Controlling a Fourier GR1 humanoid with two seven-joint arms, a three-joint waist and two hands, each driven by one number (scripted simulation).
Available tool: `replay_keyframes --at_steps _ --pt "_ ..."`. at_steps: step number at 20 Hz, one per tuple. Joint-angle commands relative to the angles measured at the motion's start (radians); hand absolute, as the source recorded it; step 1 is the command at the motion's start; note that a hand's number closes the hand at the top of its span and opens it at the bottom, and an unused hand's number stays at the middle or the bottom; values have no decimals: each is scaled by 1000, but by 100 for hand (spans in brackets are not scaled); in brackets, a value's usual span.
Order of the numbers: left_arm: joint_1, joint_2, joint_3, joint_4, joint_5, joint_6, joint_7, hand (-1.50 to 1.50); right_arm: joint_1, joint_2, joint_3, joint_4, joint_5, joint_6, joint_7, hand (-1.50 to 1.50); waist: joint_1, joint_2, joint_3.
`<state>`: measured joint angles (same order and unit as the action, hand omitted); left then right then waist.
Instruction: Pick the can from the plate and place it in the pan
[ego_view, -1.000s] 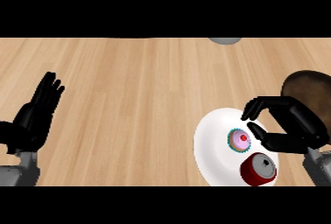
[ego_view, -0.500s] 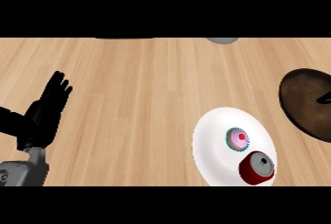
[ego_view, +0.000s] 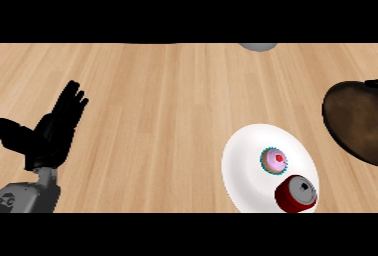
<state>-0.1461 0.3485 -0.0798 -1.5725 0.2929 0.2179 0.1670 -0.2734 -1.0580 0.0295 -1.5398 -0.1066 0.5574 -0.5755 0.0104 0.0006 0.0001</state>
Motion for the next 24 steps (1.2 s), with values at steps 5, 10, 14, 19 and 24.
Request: replay_keyframes --at_steps 5,10,14,19,24 --pt "-46 -10 23 59 -10 -16 -4 0 -57 -26 131 -186 218 33 60 -150 -11 0 -1" --pt "-27 -7 13 40 -30 -7 6 0 -90 -120 256 -271 325 159 139 -150 -6 -1 -2" --pt "-13 -21 10 2 -9 -31 16 0 -73 -84 366 -276 487 132 126 -150 5 1 0" --pt "-8 -24 46 -1 -31 -5 34 0 78 -163 277 -436 531 80 76 -150 -32 -5 1" --pt "-21 -84 10 63 -81 -3 -33 0 20 -137 246 -519 604 109 188 -150 -22 -3 -1"
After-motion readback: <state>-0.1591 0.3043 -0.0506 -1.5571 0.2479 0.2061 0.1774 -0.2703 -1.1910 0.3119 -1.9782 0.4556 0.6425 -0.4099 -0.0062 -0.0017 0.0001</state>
